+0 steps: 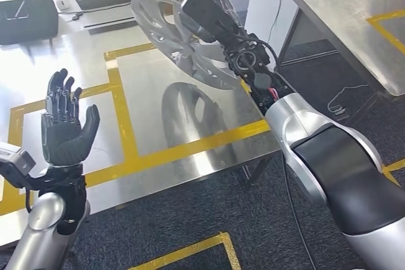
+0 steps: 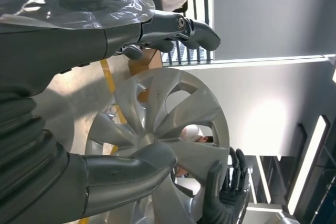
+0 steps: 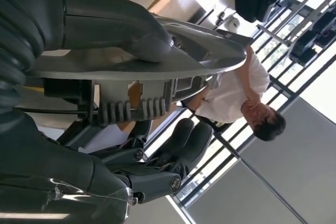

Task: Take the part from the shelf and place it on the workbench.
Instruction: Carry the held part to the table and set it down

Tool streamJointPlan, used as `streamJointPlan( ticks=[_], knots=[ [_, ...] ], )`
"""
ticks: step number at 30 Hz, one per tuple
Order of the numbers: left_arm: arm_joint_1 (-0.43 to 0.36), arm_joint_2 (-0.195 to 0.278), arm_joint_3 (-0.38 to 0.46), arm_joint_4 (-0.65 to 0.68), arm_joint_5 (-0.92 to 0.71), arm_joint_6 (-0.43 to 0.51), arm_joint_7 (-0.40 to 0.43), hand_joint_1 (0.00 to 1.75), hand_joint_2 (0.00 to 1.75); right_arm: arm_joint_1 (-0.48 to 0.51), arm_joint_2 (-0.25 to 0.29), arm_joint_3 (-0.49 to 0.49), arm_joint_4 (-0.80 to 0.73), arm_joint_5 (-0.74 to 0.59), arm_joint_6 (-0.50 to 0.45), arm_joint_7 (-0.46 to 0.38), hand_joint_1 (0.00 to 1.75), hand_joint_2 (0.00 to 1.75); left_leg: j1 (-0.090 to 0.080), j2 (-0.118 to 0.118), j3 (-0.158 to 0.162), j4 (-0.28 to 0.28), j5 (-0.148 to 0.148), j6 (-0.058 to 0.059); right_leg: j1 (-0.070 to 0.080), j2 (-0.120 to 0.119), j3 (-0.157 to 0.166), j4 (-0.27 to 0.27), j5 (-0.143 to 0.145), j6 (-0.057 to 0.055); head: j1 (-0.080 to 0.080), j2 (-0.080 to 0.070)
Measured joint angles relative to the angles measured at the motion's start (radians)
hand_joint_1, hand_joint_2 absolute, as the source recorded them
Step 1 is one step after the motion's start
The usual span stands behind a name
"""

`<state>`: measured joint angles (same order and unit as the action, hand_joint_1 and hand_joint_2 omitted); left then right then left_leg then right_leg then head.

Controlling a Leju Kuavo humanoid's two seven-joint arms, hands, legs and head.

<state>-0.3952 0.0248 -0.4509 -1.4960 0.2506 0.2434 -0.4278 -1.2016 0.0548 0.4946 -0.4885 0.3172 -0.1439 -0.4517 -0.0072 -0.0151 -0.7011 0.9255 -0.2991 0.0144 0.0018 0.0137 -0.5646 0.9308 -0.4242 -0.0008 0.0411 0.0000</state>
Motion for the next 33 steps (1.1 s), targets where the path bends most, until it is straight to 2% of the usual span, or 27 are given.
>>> streamJointPlan(
  ticks=[5, 11, 22, 33],
  knots=[
    [0.001, 0.0, 0.0, 0.011, -0.003, -0.001, -0.005, 0.0, 1.75, 0.002, 0.011, 0.009, 0.031, 0.054, 0.0, 0.032, 1.75, 1.75, -0.003, -0.001, -0.002, 0.0, -0.001, 0.004, -0.002, -0.002, 0.0, -0.004, -0.001, 0.005, 0.007, 0.0],
    [0.001, -0.004, 0.0, 0.024, -0.006, -0.003, -0.012, 0.0, 1.75, 0.003, 0.031, 0.031, 0.062, 0.099, 0.006, 0.047, 1.75, 1.75, -0.003, 0.0, 0.0, 0.0, 0.0, 0.007, -0.002, -0.002, 0.001, -0.005, 0.0, 0.012, 0.004, 0.0],
    [0.0, -0.007, 0.0, 0.029, -0.005, -0.004, -0.027, 0.0, 1.75, 0.057, 0.069, 0.082, 0.088, 0.15, 0.032, 0.034, 1.75, 1.75, -0.001, 0.002, 0.024, -0.001, -0.006, 0.002, -0.002, -0.002, 0.023, -0.006, -0.007, 0.008, -0.004, 0.0],
    [0.002, -0.007, 0.0, 0.029, -0.01, -0.006, -0.019, 0.0, 1.75, 0.166, 0.08, 0.114, 0.095, 0.139, 0.087, 0.002, 1.75, 1.75, -0.001, 0.002, 0.026, -0.001, -0.007, 0.002, -0.001, -0.002, 0.026, -0.006, -0.008, 0.009, -0.006, 0.0]
  ],
)
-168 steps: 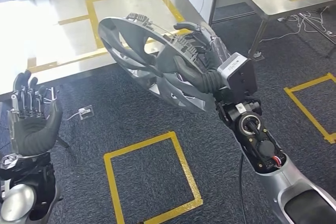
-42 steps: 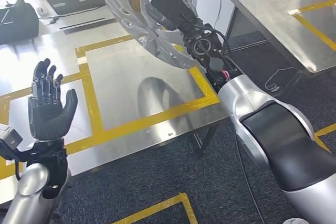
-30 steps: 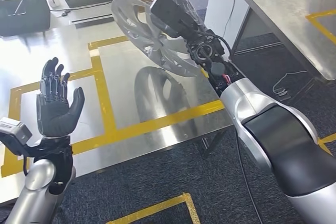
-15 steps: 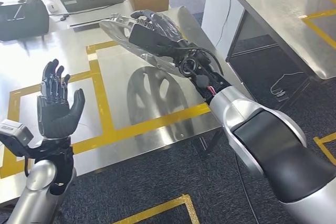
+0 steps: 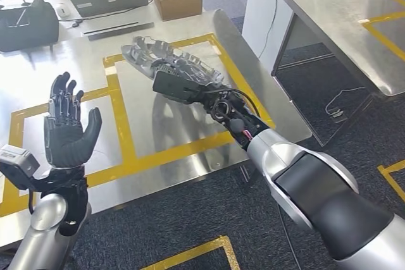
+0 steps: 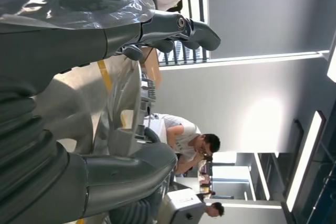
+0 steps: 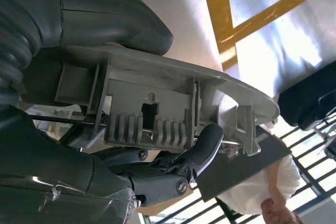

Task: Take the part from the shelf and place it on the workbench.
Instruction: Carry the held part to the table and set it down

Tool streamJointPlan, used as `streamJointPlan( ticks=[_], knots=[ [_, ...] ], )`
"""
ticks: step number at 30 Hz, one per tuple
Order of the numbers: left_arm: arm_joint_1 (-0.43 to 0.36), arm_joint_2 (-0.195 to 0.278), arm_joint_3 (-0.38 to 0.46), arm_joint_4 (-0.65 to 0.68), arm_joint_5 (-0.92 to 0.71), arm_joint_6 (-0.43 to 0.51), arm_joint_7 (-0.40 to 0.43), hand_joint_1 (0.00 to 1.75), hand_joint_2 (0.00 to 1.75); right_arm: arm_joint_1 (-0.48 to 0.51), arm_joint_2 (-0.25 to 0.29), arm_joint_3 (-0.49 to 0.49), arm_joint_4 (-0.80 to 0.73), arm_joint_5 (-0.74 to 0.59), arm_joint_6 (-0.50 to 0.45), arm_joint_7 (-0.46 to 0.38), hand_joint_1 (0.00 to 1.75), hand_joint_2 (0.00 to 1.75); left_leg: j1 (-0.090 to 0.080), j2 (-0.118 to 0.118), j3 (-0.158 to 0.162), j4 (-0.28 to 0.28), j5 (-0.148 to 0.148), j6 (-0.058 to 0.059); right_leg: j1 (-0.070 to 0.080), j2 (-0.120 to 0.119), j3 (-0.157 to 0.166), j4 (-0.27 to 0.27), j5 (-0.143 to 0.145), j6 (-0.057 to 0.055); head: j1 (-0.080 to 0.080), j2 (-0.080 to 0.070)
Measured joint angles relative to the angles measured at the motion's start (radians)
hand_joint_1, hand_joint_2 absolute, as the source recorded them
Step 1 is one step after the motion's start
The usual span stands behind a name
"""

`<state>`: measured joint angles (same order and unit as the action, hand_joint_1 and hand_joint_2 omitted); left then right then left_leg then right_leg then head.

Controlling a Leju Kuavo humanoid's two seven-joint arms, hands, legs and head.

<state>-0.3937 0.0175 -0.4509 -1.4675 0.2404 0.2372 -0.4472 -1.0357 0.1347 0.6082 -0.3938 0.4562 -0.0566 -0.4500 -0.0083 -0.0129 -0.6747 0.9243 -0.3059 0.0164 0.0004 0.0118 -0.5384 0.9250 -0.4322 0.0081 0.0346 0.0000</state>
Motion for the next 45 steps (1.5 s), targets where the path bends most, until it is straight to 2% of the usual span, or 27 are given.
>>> streamJointPlan(
  ticks=[4, 15, 19, 25, 31, 40, 42, 45],
  knots=[
    [0.0, 0.0, 0.0, 0.0, -0.003, 0.0, 0.006, 0.0, 1.75, 0.017, 0.002, 0.008, 0.0, -0.005, 0.012, 0.004, 0.0, 0.0, 0.0, 0.0, 0.0, 0.0, -0.001, -0.001, 0.0, 0.0, 0.0, 0.0, -0.001, -0.001, 0.0, 0.0],
    [-0.001, 0.001, 0.0, 0.006, 0.029, -0.003, 0.027, 0.0, 1.75, 0.028, 0.001, 0.011, 0.008, -0.029, 0.018, 0.016, 0.0, 0.0, 0.0, 0.001, 0.001, 0.0, -0.002, -0.002, -0.001, 0.001, 0.0, 0.0, -0.002, -0.001, 0.0, 0.0],
    [-0.002, 0.002, 0.0, 0.014, 0.032, -0.004, 0.026, 0.0, 0.0, 0.028, 0.0, 0.011, 0.009, -0.041, 0.021, 0.018, 0.0, 0.0, 0.0, 0.001, 0.001, 0.0, -0.002, -0.003, -0.001, 0.001, 0.0, 0.0, -0.002, -0.001, -0.001, 0.0],
    [-0.007, 0.004, 0.0, 0.027, 0.037, 0.0, 0.037, 0.0, 0.0, 0.027, -0.006, -0.001, 0.012, -0.105, 0.041, 0.024, 0.0, 0.0, 0.001, 0.001, 0.001, 0.0, -0.002, -0.003, -0.001, 0.001, 0.0, 0.0, -0.002, -0.002, 0.0, 0.0],
    [-0.007, 0.007, 0.001, 0.034, 0.039, 0.01, 0.037, 0.0, 0.0, 0.024, -0.01, -0.03, 0.007, -0.196, 0.077, -0.008, 0.0, 0.0, 0.001, 0.001, 0.001, 0.0, -0.003, -0.003, -0.001, 0.002, 0.0, 0.0, -0.002, -0.002, 0.001, 0.0],
    [-0.007, 0.011, 0.001, 0.036, 0.038, 0.013, 0.037, 0.0, 0.0, 0.023, -0.01, -0.059, -0.003, -0.227, 0.099, -0.013, 0.0, 0.0, 0.001, 0.001, 0.001, 0.0, -0.003, -0.004, -0.001, 0.002, 0.001, 0.0, -0.002, -0.002, 0.002, 0.0],
    [-0.006, 0.012, 0.002, 0.037, 0.035, 0.019, 0.037, 0.0, 0.0, 0.027, -0.01, -0.068, -0.013, -0.292, 0.143, -0.007, 0.0, 0.0, 0.001, 0.001, 0.001, 0.0, -0.003, -0.004, -0.001, 0.002, 0.001, 0.0, -0.002, -0.002, 0.002, 0.0],
    [0.0, 0.017, 0.003, 0.037, 0.026, 0.036, 0.04, 0.0, 0.0, 0.055, -0.01, -0.082, -0.065, -0.469, 0.213, 0.046, 0.0, 0.0, 0.002, 0.001, 0.002, 0.0, -0.003, -0.004, 0.0, 0.002, 0.001, 0.0, -0.003, -0.002, 0.003, 0.0]
  ],
)
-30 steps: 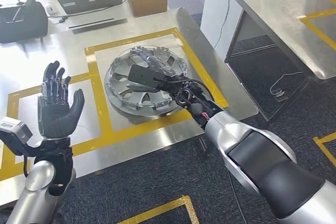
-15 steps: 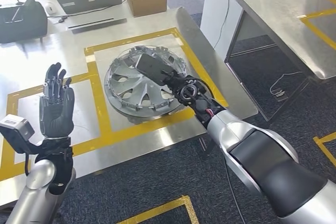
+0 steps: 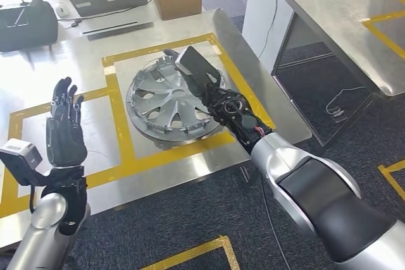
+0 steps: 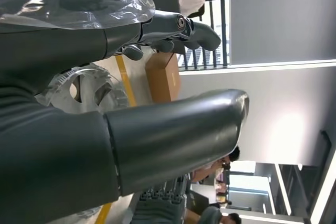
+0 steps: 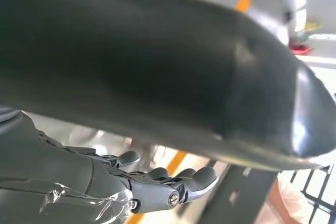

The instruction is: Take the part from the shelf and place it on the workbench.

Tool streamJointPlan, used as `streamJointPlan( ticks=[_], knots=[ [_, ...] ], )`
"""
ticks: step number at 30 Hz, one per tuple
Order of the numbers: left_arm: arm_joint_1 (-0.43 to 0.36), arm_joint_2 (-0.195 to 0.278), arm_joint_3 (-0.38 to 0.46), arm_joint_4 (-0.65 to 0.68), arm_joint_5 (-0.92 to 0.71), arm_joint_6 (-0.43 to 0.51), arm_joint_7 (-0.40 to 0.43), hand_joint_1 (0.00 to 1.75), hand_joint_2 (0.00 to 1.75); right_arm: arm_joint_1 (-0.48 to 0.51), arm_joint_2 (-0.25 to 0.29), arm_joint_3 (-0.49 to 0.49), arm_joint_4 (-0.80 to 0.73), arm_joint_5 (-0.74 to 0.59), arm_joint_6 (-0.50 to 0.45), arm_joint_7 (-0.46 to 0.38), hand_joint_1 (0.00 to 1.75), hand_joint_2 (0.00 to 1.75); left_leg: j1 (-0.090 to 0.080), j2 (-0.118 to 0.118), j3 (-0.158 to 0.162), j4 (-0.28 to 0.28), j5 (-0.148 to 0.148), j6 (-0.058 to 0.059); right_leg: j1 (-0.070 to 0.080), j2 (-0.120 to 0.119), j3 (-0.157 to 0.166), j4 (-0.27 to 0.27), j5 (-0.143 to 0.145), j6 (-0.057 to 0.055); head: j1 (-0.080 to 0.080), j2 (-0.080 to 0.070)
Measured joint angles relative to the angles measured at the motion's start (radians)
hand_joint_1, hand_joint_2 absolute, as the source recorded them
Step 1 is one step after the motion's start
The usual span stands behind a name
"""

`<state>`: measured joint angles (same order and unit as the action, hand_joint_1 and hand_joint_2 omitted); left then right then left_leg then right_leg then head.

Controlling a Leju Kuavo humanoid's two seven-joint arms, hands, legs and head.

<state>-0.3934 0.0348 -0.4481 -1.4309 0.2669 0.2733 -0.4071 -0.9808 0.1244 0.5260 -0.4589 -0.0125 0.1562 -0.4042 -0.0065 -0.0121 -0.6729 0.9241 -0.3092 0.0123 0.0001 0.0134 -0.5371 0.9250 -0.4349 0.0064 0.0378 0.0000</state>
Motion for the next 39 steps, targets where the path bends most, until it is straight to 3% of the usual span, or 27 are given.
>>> streamJointPlan(
  ticks=[4, 7, 9, 11, 12, 13, 14, 16, 18, 21, 23, 24, 26, 28, 29, 30, 32, 34, 37, 39],
  knots=[
    [0.015, 0.01, 0.005, -0.002, -0.013, 0.026, 0.015, 0.0, 0.0, 0.109, -0.009, -0.002, -0.173, -0.256, -0.025, 0.13, 0.0, 0.0, -0.003, -0.001, 0.001, 0.003, -0.008, 0.006, -0.002, 0.0, 0.005, -0.004, -0.003, 0.004, 0.001, 0.0],
    [0.031, 0.016, 0.013, -0.014, -0.027, 0.049, 0.031, 0.0, 0.0, 0.198, -0.024, -0.001, -0.33, -0.342, -0.07, 0.188, 0.0, 0.0, 0.0, 0.002, 0.018, -0.007, -0.013, 0.017, -0.001, -0.001, 0.01, 0.001, -0.014, 0.014, -0.001, 0.0],
    [0.041, 0.019, 0.018, -0.026, -0.037, 0.065, 0.045, 0.0, 0.0, 0.249, -0.037, 0.0, -0.427, -0.374, -0.09, 0.211, 0.0, 0.0, 0.007, 0.007, 0.037, -0.019, -0.014, 0.023, -0.001, -0.002, -0.017, 0.076, -0.059, 0.02, 0.005, 0.0],
    [0.052, 0.022, 0.019, -0.038, -0.047, 0.078, 0.06, 0.0, 0.0, 0.296, -0.053, 0.002, -0.508, -0.39, -0.102, 0.226, 0.0, 0.0, 0.007, 0.01, 0.046, -0.02, -0.019, 0.026, -0.006, -0.003, -0.085, 0.223, -0.128, 0.027, 0.014, 0.0],
    [0.059, 0.023, 0.02, -0.044, -0.051, 0.082, 0.068, 0.0, 0.0, 0.319, -0.063, 0.002, -0.546, -0.394, -0.106, 0.232, 0.0, 0.0, 0.008, 0.01, 0.048, -0.019, -0.022, 0.026, -0.009, -0.004, -0.116, 0.283, -0.148, 0.03, 0.019, 0.0],
    [0.066, 0.024, 0.02, -0.05, -0.054, 0.085, 0.074, 0.0, 0.0, 0.341, -0.072, 0.002, -0.582, -0.397, -0.11, 0.237, 0.0, 0.0, 0.009, 0.009, 0.049, -0.018, -0.024, 0.024, -0.012, -0.004, -0.133, 0.307, -0.147, 0.033, 0.024, 0.0],
    [0.072, 0.025, 0.021, -0.056, -0.056, 0.086, 0.079, 0.0, 0.0, 0.359, -0.08, 0.002, -0.617, -0.399, -0.113, 0.243, 0.0, 0.0, 0.01, 0.009, 0.051, -0.016, -0.026, 0.02, -0.016, -0.005, -0.128, 0.286, -0.125, 0.036, 0.029, 0.0],
    [0.078, 0.027, 0.022, -0.068, -0.06, 0.086, 0.086, 0.0, 0.0, 0.385, -0.093, 0.003, -0.681, -0.399, -0.12, 0.254, 0.0, 0.0, 0.015, 0.008, 0.052, -0.006, -0.034, 0.01, -0.022, -0.007, -0.069, 0.145, -0.046, 0.042, 0.041, 0.0],
    [0.078, 0.028, 0.022, -0.078, -0.065, 0.085, 0.091, 0.0, 0.0, 0.404, -0.101, 0.005, -0.739, -0.399, -0.127, 0.264, 0.0, 0.0, 0.016, 0.007, 0.051, 0.006, -0.041, -0.003, -0.022, -0.005, -0.014, 0.032, 0.001, 0.039, 0.048, 0.0],
    [0.08, 0.028, 0.024, -0.088, -0.073, 0.085, 0.095, 0.0, 0.0, 0.437, -0.112, 0.007, -0.81, -0.399, -0.136, 0.275, 0.0, 0.0, 0.016, 0.007, 0.049, 0.009, -0.038, -0.019, -0.015, 0.0, -0.001, 0.015, 0.007, 0.021, 0.046, 0.0],
    [0.081, 0.031, 0.025, -0.095, -0.076, 0.085, 0.096, 0.0, 0.0, 0.446, -0.116, 0.008, -0.847, -0.399, -0.137, 0.277, 0.0, 0.0, 0.018, 0.008, 0.038, 0.033, -0.06, -0.029, -0.017, 0.0, 0.0, 0.011, 0.015, 0.009, 0.043, 0.0],
    [0.082, 0.032, 0.027, -0.099, -0.077, 0.085, 0.096, 0.0, 0.0, 0.448, -0.117, 0.008, -0.864, -0.4, -0.138, 0.279, 0.0, 0.0, 0.019, 0.008, 0.019, 0.077, -0.089, -0.034, -0.019, 0.0, -0.001, 0.009, 0.018, 0.003, 0.038, 0.0],
    [0.085, 0.034, 0.029, -0.104, -0.078, 0.085, 0.098, 0.0, 0.0, 0.454, -0.119, 0.009, -0.892, -0.4, -0.138, 0.282, 0.0, 0.0, 0.021, 0.008, -0.043, 0.223, -0.167, -0.04, -0.019, -0.002, -0.004, 0.008, 0.021, -0.004, 0.024, 0.0],
    [0.093, 0.036, 0.031, -0.106, -0.078, 0.085, 0.099, 0.0, 0.0, 0.464, -0.122, 0.01, -0.91, -0.401, -0.138, 0.285, 0.0, 0.0, 0.022, 0.008, -0.087, 0.333, -0.207, -0.043, -0.017, -0.003, -0.008, 0.008, 0.022, -0.007, 0.017, 0.0],
    [0.096, 0.037, 0.031, -0.107, -0.079, 0.085, 0.099, 0.0, 0.0, 0.467, -0.124, 0.011, -0.918, -0.401, -0.138, 0.286, 0.0, 0.0, 0.022, 0.008, -0.079, 0.328, -0.198, -0.042, -0.017, -0.003, -0.009, 0.009, 0.023, -0.007, 0.014, 0.0],
    [0.097, 0.038, 0.032, -0.108, -0.079, 0.085, 0.099, 0.0, 0.0, 0.469, -0.125, 0.011, -0.925, -0.401, -0.138, 0.287, 0.0, 0.0, 0.023, 0.008, -0.052, 0.284, -0.175, -0.041, -0.017, -0.003, -0.01, 0.01, 0.023, -0.007, 0.011, 0.0],
    [0.096, 0.04, 0.033, -0.115, -0.08, 0.085, 0.099, 0.0, 0.0, 0.47, -0.128, 0.012, -0.943, -0.401, -0.139, 0.287, 0.0, 0.0, 0.022, 0.008, 0.034, 0.136, -0.118, -0.037, -0.015, -0.001, -0.013, 0.015, 0.022, -0.004, 0.002, 0.0],
    [0.095, 0.04, 0.034, -0.124, -0.082, 0.085, 0.1, 0.0, 0.0, 0.47, -0.132, 0.013, -0.96, -0.401, -0.139, 0.287, 0.0, 0.0, 0.021, 0.007, 0.081, 0.047, -0.098, -0.03, -0.011, 0.0, -0.02, 0.021, 0.021, 0.004, -0.001, 0.0],
    [0.099, 0.041, 0.034, -0.13, -0.084, 0.085, 0.101, 0.0, 0.0, 0.474, -0.141, 0.015, -0.977, -0.401, -0.14, 0.288, 0.0, 0.0, 0.019, 0.007, 0.081, 0.035, -0.098, -0.013, -0.011, 0.0, -0.029, 0.028, 0.018, 0.019, 0.009, 0.0],
    [0.1, 0.042, 0.035, -0.136, -0.086, 0.085, 0.104, 0.0, 0.0, 0.478, -0.146, 0.015, -0.987, -0.401, -0.142, 0.289, 0.0, 0.0, 0.019, 0.008, 0.078, 0.032, -0.092, 0.0, -0.013, -0.004, -0.053, 0.086, -0.032, 0.026, 0.018, 0.0]
  ],
)
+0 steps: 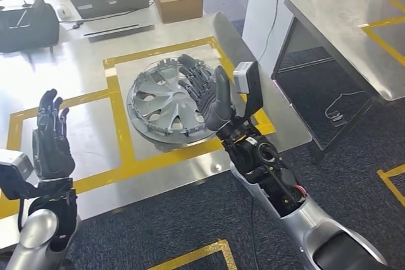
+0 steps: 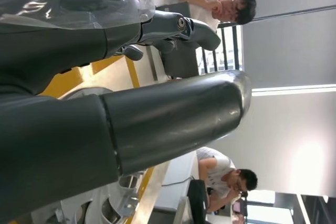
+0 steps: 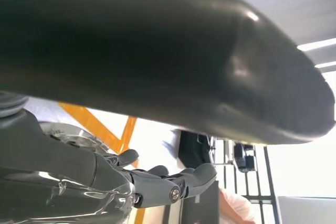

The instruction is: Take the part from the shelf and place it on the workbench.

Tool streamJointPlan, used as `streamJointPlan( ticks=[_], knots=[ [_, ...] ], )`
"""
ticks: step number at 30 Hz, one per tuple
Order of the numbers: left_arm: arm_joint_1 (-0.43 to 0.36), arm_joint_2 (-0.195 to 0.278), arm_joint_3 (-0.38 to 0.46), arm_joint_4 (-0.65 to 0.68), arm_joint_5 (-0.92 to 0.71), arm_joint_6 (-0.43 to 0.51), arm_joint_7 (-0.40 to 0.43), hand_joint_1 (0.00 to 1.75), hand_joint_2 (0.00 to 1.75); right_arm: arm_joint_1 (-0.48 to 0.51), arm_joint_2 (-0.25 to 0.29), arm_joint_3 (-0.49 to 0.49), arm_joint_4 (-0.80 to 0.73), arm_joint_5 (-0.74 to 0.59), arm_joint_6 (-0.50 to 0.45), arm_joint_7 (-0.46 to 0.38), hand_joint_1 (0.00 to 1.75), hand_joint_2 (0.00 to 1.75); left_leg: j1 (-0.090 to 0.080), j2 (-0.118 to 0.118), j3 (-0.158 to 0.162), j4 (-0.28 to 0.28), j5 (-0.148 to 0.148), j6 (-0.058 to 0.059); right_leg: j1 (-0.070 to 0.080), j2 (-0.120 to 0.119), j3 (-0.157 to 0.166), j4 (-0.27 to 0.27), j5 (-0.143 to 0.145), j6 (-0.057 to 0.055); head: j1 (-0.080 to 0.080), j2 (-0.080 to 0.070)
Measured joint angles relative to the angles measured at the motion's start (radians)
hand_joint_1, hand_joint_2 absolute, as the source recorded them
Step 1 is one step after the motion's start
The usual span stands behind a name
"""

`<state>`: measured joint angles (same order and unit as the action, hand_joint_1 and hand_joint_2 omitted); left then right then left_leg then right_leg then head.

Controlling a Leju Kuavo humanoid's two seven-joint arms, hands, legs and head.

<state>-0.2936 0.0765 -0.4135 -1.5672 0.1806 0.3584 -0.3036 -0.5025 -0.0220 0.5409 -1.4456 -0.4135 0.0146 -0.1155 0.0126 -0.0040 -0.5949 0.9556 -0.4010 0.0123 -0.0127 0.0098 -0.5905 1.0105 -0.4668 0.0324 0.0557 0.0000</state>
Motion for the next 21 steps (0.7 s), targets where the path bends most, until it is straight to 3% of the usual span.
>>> streamJointPlan(
  ticks=[3, 4, 5, 6, 8, 9, 11, 13, 14, 16, 18, 19, 20, 21],
  knots=[
    [0.002, 0.0, 0.0, -0.006, -0.002, 0.0, 0.004, 0.0, 0.0, 0.004, -0.006, 0.001, -0.01, 0.0, -0.002, 0.003, 0.0, 0.0, -0.005, 0.002, -0.008, 0.0, 0.007, 0.012, 0.001, -0.003, -0.072, 0.204, -0.112, 0.003, 0.022, 0.0],
    [0.004, 0.0, 0.0, -0.007, -0.002, 0.0, 0.005, 0.0, 0.0, 0.007, -0.008, 0.001, -0.012, -0.001, -0.002, 0.004, 0.0, 0.0, -0.008, 0.002, -0.011, 0.0, 0.009, 0.015, 0.003, -0.003, -0.082, 0.245, -0.123, 0.002, 0.026, 0.0],
    [0.005, 0.0, 0.0, -0.008, -0.002, 0.0, 0.006, 0.0, 0.0, 0.01, -0.01, 0.002, -0.014, -0.001, -0.003, 0.005, 0.0, 0.0, -0.011, 0.002, -0.013, 0.0, 0.011, 0.017, 0.004, -0.003, -0.074, 0.247, -0.114, -0.001, 0.03, 0.0],
    [0.006, 0.0, 0.0, -0.01, -0.002, 0.0, 0.006, 0.0, 0.0, 0.012, -0.012, 0.003, -0.017, -0.002, -0.003, 0.006, 0.0, 0.0, -0.014, 0.001, -0.015, 0.0, 0.013, 0.019, 0.007, -0.003, -0.047, 0.207, -0.089, -0.007, 0.035, 0.0],
    [0.006, 0.0, 0.0, -0.015, -0.003, 0.0, 0.007, 0.0, 0.0, 0.012, -0.013, 0.003, -0.025, -0.006, -0.003, 0.006, 0.0, 0.0, -0.02, 0.0, -0.017, 0.001, 0.017, 0.018, 0.015, -0.002, 0.037, 0.06, -0.03, -0.028, 0.041, 0.0],
    [0.006, 0.0, 0.0, -0.018, -0.004, -0.001, 0.008, 0.0, 0.0, 0.011, -0.014, 0.004, -0.03, -0.008, -0.003, 0.007, 0.0, 0.0, -0.021, 0.0, -0.018, 0.0, 0.021, 0.015, 0.02, -0.003, 0.073, -0.004, -0.012, -0.035, 0.04, 0.0],
    [0.005, 0.0, 0.0, -0.022, -0.005, -0.002, 0.011, 0.0, 0.0, 0.01, -0.015, 0.004, -0.037, -0.012, -0.004, 0.008, 0.0, 0.0, -0.017, 0.001, -0.023, -0.002, 0.032, 0.005, 0.027, -0.003, 0.103, -0.061, -0.004, -0.043, 0.04, 0.0],
    [0.005, 0.001, 0.001, -0.026, -0.006, -0.003, 0.012, 0.0, 0.0, 0.01, -0.016, 0.004, -0.042, -0.013, -0.005, 0.011, 0.0, 0.0, -0.014, 0.001, -0.026, -0.004, 0.038, -0.007, 0.026, -0.005, 0.105, -0.078, 0.011, -0.044, 0.048, 0.0],
    [0.005, 0.001, 0.002, -0.029, -0.006, -0.003, 0.012, 0.0, 0.0, 0.01, -0.016, 0.005, -0.044, -0.013, -0.005, 0.012, 0.0, 0.0, -0.014, 0.001, -0.032, 0.006, 0.025, -0.013, 0.023, -0.007, 0.104, -0.088, 0.021, -0.047, 0.05, 0.0],
    [0.004, 0.002, 0.007, -0.032, -0.006, -0.003, 0.012, 0.0, 0.0, 0.01, -0.016, 0.005, -0.048, -0.012, -0.005, 0.013, 0.0, 0.0, -0.012, -0.001, -0.068, 0.092, -0.048, -0.024, 0.014, -0.012, 0.093, -0.103, 0.041, -0.051, 0.041, 0.0],
    [0.004, 0.003, 0.009, -0.033, -0.007, -0.003, 0.013, 0.0, 0.0, 0.012, -0.016, 0.006, -0.048, -0.012, -0.005, 0.014, 0.0, 0.0, -0.004, -0.001, -0.118, 0.234, -0.132, -0.037, 0.013, -0.014, 0.071, -0.103, 0.057, -0.053, 0.027, 0.0],
    [0.005, 0.003, 0.009, -0.033, -0.007, -0.003, 0.013, 0.0, 0.0, 0.013, -0.017, 0.006, -0.048, -0.012, -0.005, 0.014, 0.0, 0.0, 0.001, 0.0, -0.13, 0.284, -0.149, -0.043, 0.012, -0.015, 0.059, -0.101, 0.065, -0.051, 0.022, 0.0],
    [0.006, 0.004, 0.01, -0.033, -0.007, -0.003, 0.013, 0.0, 0.0, 0.014, -0.017, 0.007, -0.048, -0.012, -0.005, 0.014, 0.0, 0.0, 0.006, 0.0, -0.125, 0.299, -0.144, -0.049, 0.01, -0.015, 0.047, -0.099, 0.072, -0.049, 0.018, 0.0],
    [0.005, 0.004, 0.01, -0.034, -0.007, -0.003, 0.013, 0.0, 0.0, 0.014, -0.017, 0.007, -0.049, -0.012, -0.005, 0.014, 0.0, 0.0, 0.012, 0.0, -0.099, 0.275, -0.121, -0.054, 0.008, -0.015, 0.036, -0.094, 0.078, -0.045, 0.014, 0.0]
  ],
)
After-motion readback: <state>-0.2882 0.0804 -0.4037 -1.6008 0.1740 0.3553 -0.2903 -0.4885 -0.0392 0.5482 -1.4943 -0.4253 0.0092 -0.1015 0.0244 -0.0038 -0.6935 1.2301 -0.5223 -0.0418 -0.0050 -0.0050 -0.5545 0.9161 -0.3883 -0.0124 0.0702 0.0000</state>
